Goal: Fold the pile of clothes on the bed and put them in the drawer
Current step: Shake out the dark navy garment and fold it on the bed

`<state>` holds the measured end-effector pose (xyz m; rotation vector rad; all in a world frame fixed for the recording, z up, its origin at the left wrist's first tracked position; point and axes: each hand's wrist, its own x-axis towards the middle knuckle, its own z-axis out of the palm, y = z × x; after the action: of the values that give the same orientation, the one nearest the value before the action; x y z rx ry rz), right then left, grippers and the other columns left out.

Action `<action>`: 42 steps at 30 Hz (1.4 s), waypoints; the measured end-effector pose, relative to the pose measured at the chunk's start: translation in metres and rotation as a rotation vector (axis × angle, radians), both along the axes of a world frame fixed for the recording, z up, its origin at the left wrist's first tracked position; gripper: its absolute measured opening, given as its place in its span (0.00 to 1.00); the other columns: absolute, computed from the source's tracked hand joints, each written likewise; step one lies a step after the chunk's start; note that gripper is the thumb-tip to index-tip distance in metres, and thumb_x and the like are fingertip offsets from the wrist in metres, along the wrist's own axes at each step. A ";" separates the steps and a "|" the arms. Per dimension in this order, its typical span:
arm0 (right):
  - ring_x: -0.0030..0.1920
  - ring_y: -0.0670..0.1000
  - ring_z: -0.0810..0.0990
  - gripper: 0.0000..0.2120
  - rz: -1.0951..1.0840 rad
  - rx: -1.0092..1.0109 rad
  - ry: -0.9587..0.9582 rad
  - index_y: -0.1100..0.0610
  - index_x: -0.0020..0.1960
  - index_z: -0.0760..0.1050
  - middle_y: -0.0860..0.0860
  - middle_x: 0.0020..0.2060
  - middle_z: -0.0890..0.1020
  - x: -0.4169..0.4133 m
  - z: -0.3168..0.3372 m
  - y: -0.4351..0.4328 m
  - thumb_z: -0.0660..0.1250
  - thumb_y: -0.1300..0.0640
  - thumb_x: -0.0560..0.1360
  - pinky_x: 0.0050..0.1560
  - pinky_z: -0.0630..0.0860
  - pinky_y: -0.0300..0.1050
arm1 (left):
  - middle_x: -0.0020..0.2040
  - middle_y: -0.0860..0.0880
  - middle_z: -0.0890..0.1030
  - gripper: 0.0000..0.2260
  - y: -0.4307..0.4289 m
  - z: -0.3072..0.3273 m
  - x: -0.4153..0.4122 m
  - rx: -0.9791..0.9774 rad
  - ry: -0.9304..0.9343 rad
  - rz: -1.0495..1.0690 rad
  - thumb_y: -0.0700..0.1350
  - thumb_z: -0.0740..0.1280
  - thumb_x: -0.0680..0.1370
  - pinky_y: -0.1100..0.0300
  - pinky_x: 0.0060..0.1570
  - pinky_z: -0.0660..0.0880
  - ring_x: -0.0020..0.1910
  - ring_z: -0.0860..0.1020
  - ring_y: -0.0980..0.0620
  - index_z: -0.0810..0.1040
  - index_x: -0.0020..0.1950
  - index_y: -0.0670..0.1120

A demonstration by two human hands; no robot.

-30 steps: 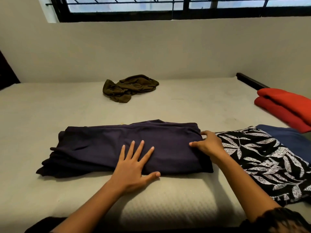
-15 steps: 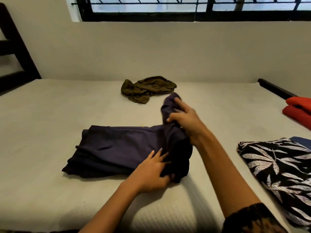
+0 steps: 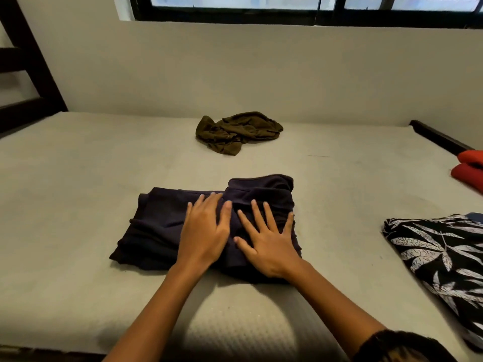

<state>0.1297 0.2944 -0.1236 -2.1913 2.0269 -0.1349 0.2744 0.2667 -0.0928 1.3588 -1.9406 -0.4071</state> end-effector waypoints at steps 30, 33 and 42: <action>0.40 0.55 0.79 0.06 -0.579 -0.467 -0.820 0.60 0.44 0.73 0.58 0.43 0.79 -0.118 0.031 -0.088 0.61 0.63 0.79 0.41 0.79 0.51 | 0.61 0.50 0.79 0.20 0.026 -0.039 -0.040 -0.637 -0.626 -0.571 0.43 0.55 0.74 0.52 0.56 0.77 0.60 0.78 0.45 0.79 0.61 0.50; 0.41 0.57 0.79 0.06 -0.635 -0.589 -0.790 0.62 0.45 0.74 0.58 0.43 0.78 -0.131 0.039 -0.108 0.60 0.65 0.79 0.43 0.80 0.54 | 0.64 0.51 0.77 0.19 0.025 -0.041 -0.034 -0.683 -0.551 -0.577 0.42 0.57 0.75 0.53 0.59 0.74 0.63 0.75 0.45 0.78 0.62 0.49; 0.55 0.57 0.77 0.13 -0.496 -0.230 -0.400 0.59 0.55 0.78 0.56 0.56 0.79 -0.117 0.023 -0.125 0.63 0.66 0.73 0.54 0.75 0.48 | 0.62 0.49 0.78 0.19 0.027 -0.043 -0.041 -0.584 -0.602 -0.579 0.54 0.53 0.78 0.50 0.58 0.75 0.62 0.76 0.46 0.79 0.60 0.51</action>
<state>0.0130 0.1696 -0.1001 -1.5405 2.3364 -0.8244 0.2332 0.2941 -0.1362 0.5484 -2.6582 0.3477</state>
